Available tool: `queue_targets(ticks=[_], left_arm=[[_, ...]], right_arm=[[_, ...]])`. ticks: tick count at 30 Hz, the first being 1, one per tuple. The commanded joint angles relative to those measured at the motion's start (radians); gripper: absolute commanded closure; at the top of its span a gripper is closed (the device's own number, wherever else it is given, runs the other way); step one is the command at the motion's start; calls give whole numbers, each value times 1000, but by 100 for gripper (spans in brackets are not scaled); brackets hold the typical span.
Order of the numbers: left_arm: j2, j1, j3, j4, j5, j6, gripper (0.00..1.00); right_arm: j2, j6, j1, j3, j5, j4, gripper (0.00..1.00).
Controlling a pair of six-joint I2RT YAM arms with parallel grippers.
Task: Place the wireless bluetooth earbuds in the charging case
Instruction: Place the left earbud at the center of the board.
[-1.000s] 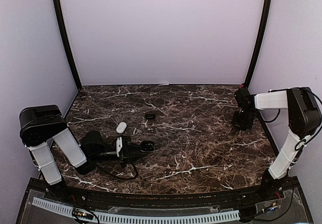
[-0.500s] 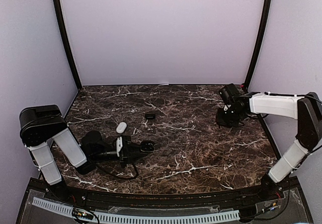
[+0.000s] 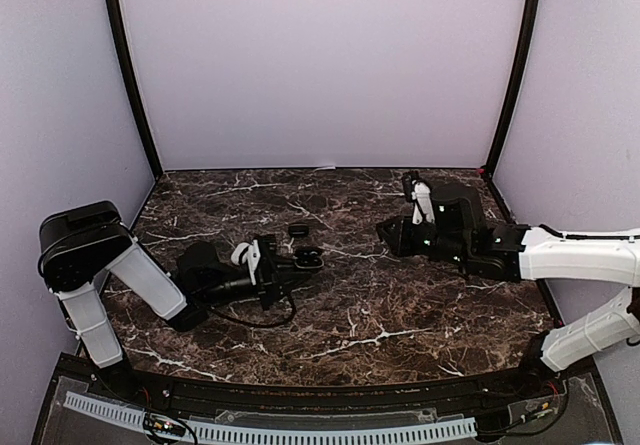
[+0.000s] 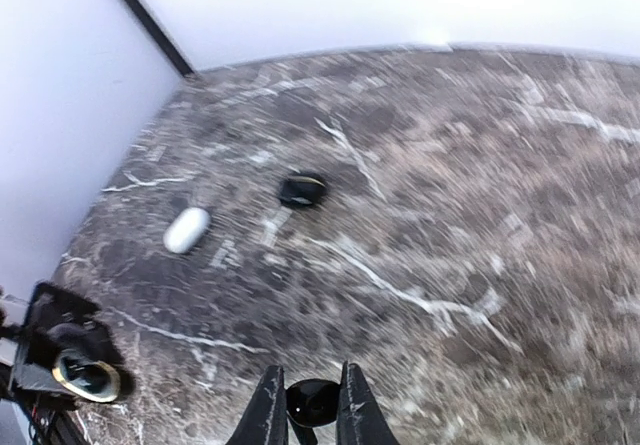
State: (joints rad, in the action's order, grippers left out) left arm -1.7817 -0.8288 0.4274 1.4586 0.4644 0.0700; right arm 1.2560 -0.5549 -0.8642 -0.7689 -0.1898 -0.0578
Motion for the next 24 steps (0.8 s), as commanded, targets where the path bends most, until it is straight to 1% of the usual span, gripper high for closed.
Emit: queue_targets(ticks=[1,4,7,10,12,14,16,21,24], left_arm=[[16,-35,80,-45,-71,-44,94],[13,-40,97,-51,-109,-58,94],[45,-39,75,-82,-191,-64,93],[107,-27,62,-187,-264,-66,91],[161,-7,62,-293,-276,-72,91],[202,10,56,-372,-279,-71,91],[242,25,43,-434,-284,-61,90],[320,66,17,-530,-275,-65,90],[356,81,4,-566,-270,-70,90]], right_arm=[[-19,132,-68,37,-12,-306,89],[-23,179,-92,66,23,-369,91],[1,181,-93,73,4,-313,92],[64,180,-95,54,47,-206,92],[114,188,-106,27,75,-120,91],[145,234,-125,15,103,-63,91],[170,314,-142,-1,129,-3,91],[244,498,-145,-85,158,154,95],[328,508,-143,-173,172,226,96]])
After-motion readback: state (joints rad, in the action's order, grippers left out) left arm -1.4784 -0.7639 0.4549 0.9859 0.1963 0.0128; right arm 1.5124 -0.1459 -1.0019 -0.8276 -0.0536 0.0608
